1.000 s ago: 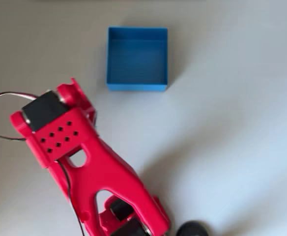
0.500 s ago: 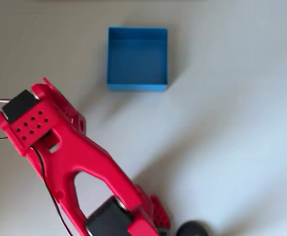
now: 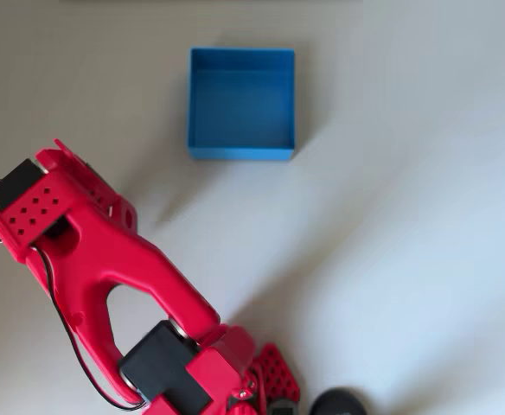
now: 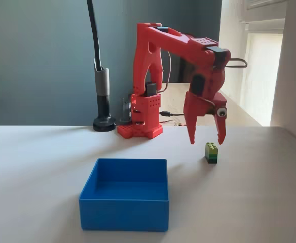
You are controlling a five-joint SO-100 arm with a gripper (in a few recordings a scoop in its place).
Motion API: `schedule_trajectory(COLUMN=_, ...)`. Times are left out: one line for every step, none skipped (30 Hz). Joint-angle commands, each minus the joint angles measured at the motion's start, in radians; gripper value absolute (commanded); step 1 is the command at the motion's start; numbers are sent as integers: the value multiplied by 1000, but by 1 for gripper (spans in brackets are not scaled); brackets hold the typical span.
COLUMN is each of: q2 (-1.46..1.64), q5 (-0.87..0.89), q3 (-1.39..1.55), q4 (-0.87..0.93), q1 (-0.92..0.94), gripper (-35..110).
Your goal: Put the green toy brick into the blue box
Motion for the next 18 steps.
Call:
schedule_trajectory(q2=-2, q5=-5, q3=-46, q4=-9, q1=-11, gripper=30)
schedule_trajectory(q2=-9, q5=-5, q3=-46, q4=-17, q1=-9, gripper=29)
schedule_trajectory(q2=-17, q5=-3, q3=-44, q4=-25, q1=-9, gripper=29)
schedule_trajectory(q2=-21, q5=-2, q3=-44, q4=-35, q1=-9, gripper=29)
schedule_trajectory(q2=-28, q5=0, q3=-44, q4=-46, q1=-9, gripper=28)
schedule_trajectory(q2=-31, q5=0, q3=-43, q4=-57, q1=-9, gripper=28)
schedule_trajectory(q2=-34, q5=0, q3=-40, q4=-66, q1=-11, gripper=27)
schedule_trajectory(q2=-34, q5=0, q3=-35, q4=-77, q1=-12, gripper=25)
schedule_trajectory(q2=-34, q5=0, q3=-29, q4=-87, q1=-14, gripper=24)
schedule_trajectory(q2=-34, q5=0, q3=-21, q4=-100, q1=-15, gripper=23)
schedule_trajectory(q2=-34, q5=0, q3=-12, q4=-114, q1=-18, gripper=21)
schedule_trajectory(q2=-34, q5=0, q3=-5, q4=-124, q1=-20, gripper=19)
schedule_trajectory(q2=-34, q5=0, q3=5, q4=-135, q1=-21, gripper=17)
schedule_trajectory(q2=-34, q5=0, q3=14, q4=-146, q1=-23, gripper=15)
schedule_trajectory(q2=-34, q5=5, q3=25, q4=-158, q1=-25, gripper=13)
schedule_trajectory(q2=-34, q5=11, q3=34, q4=-170, q1=-25, gripper=11)
schedule_trajectory(q2=-34, q5=23, q3=41, q4=-183, q1=-26, gripper=10)
schedule_trajectory(q2=-34, q5=28, q3=46, q4=-189, q1=-28, gripper=9)
